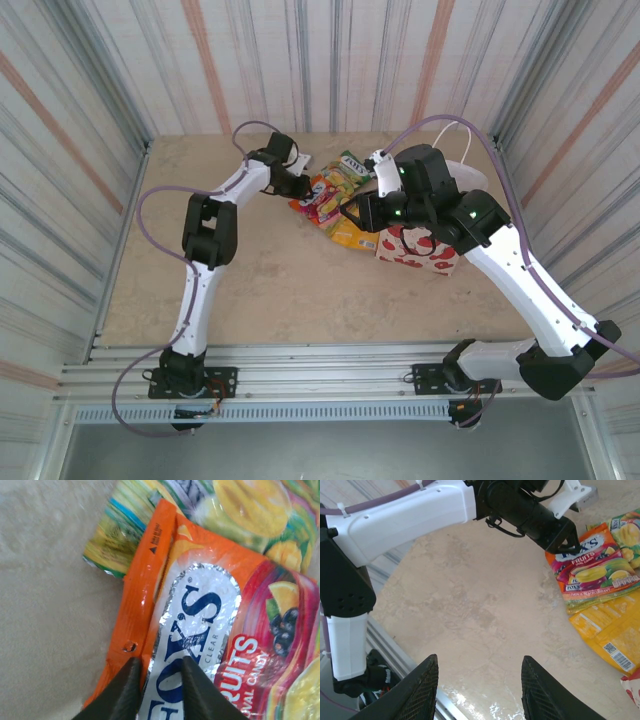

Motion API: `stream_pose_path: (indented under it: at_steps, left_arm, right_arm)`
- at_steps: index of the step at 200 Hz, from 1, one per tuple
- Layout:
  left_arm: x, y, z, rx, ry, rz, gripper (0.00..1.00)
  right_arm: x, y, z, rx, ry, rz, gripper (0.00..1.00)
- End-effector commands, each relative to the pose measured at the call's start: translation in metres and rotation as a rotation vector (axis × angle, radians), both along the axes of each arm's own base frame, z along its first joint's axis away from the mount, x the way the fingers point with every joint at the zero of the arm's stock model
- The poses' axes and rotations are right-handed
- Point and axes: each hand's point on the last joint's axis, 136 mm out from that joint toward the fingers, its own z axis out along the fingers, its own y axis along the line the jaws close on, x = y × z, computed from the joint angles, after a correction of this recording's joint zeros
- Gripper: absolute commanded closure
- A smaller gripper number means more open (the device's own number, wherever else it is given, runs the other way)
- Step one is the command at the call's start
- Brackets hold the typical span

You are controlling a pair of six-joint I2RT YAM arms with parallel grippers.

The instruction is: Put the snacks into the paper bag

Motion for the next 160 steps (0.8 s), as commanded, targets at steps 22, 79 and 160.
stream_pose_path:
  at_steps: [22,79,160]
  left_arm:
    - [-0.044,0.001,-0.019,0.097,0.076,-0.056,0.98]
    - [-0.083,0.052,-0.020,0.269,0.100,0.001,1.00]
    - [-0.164,0.119,0.004,0.338,0.185,0.138,0.94]
  right_arm:
    - [-0.006,0.000,0.014,0.002,-0.044,0.017,0.54]
    - [-0.012,0.004,0.016,-0.007,-0.057,0.022,0.54]
    - [-0.019,0.017,0.016,-0.012,-0.056,0.047,0.54]
